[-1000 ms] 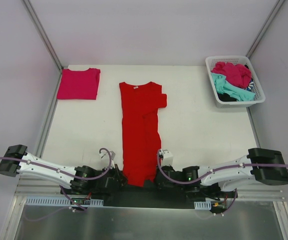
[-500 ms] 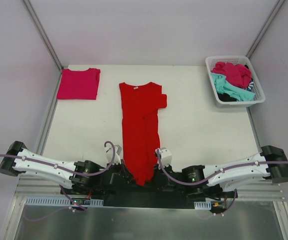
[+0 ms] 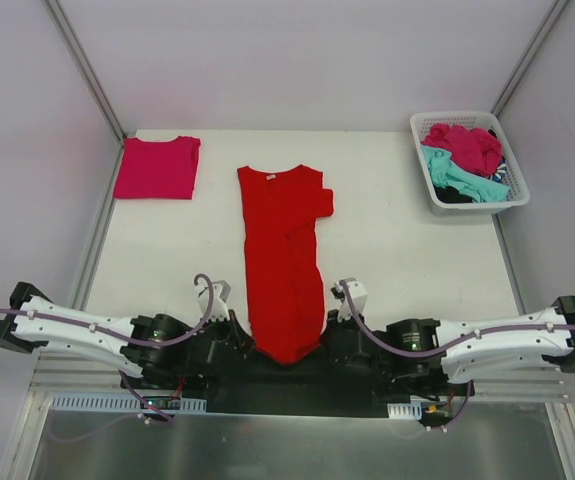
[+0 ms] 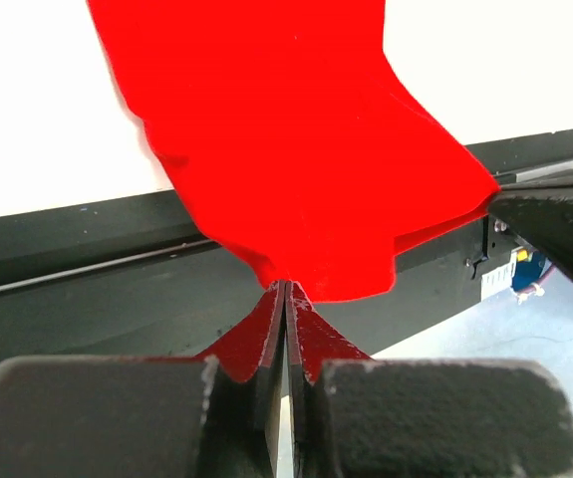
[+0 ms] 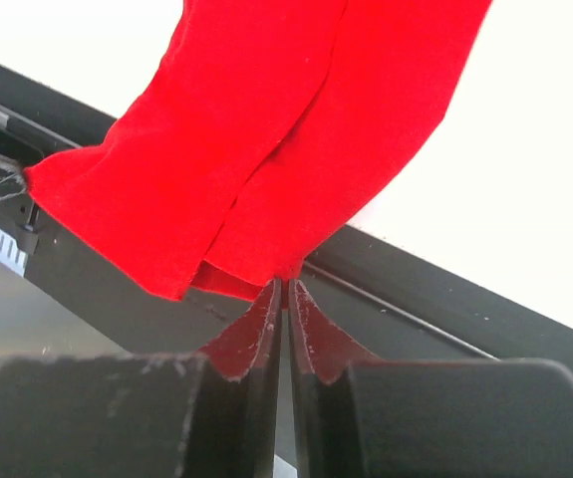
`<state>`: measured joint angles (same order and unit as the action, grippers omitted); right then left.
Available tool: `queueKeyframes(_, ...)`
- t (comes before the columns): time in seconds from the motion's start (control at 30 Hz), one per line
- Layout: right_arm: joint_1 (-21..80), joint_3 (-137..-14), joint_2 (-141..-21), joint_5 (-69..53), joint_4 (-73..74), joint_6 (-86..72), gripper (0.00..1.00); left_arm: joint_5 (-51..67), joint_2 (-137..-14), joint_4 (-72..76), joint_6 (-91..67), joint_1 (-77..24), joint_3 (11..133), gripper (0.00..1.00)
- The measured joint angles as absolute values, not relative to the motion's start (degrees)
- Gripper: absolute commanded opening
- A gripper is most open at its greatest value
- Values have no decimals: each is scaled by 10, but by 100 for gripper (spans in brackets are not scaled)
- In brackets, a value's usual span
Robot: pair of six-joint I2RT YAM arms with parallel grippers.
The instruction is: Fold and stack the t-shirts
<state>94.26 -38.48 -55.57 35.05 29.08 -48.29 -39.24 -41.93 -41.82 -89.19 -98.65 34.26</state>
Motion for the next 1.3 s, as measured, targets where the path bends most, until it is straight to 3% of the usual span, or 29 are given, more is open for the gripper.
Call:
queueKeyframes(0.23,868,-386,-525,335,307,-435,10,-410,-382,-474,-881,-958,362,0)
queueKeyframes(0.57,740,-403,-574,250,287,-340,11,-375,-370,-475,-751,-800,389,0)
queueKeyframes(0.87,747,-406,-591,196,250,-330,40,-311,-421,-413,-706,-790,377,1)
queueKeyframes(0.97,761,-371,-554,194,238,-345,40,-292,-383,-388,-719,-790,327,6)
queueKeyframes(1.13,790,-286,-489,200,222,-391,39,-268,-262,-362,-764,-790,219,7)
queueKeyframes(1.3,828,-258,-486,216,219,-432,38,-248,-229,-349,-799,-790,159,7)
